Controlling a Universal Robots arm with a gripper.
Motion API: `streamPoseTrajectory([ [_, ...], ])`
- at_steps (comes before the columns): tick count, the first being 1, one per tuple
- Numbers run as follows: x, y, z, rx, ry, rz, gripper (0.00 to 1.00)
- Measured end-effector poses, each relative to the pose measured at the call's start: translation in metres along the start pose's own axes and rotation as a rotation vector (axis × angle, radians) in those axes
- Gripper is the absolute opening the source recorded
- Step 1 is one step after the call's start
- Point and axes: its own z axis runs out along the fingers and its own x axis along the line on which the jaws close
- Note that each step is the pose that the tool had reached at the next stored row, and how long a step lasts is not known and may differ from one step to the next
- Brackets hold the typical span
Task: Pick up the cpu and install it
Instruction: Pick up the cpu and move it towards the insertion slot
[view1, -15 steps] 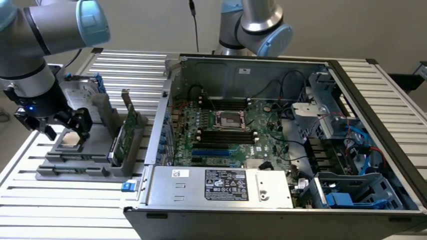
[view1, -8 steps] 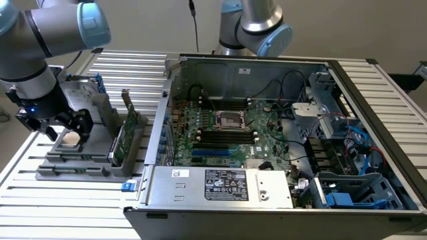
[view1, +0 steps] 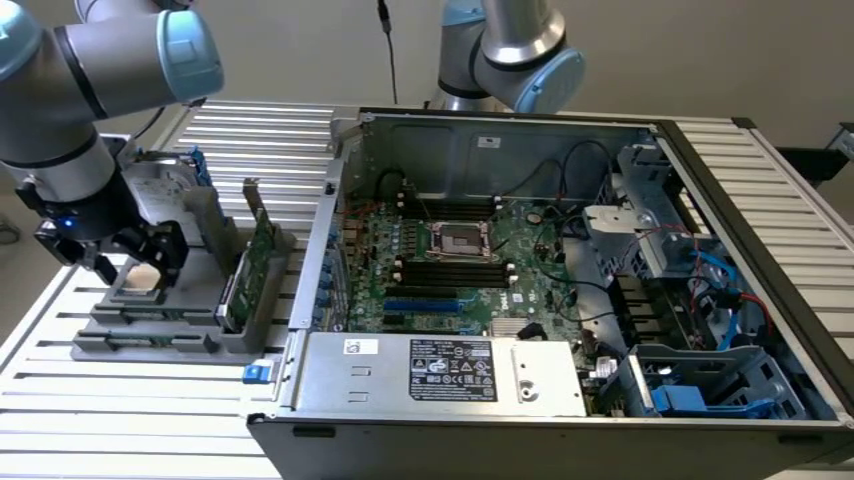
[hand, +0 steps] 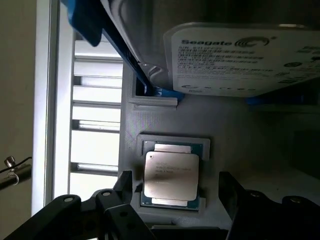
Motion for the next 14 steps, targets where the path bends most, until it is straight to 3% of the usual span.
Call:
streamPoseTrajectory([
  [14,0.0015,0.0003,0.0035,-0.0082,-0.0024,0.042,0.79],
])
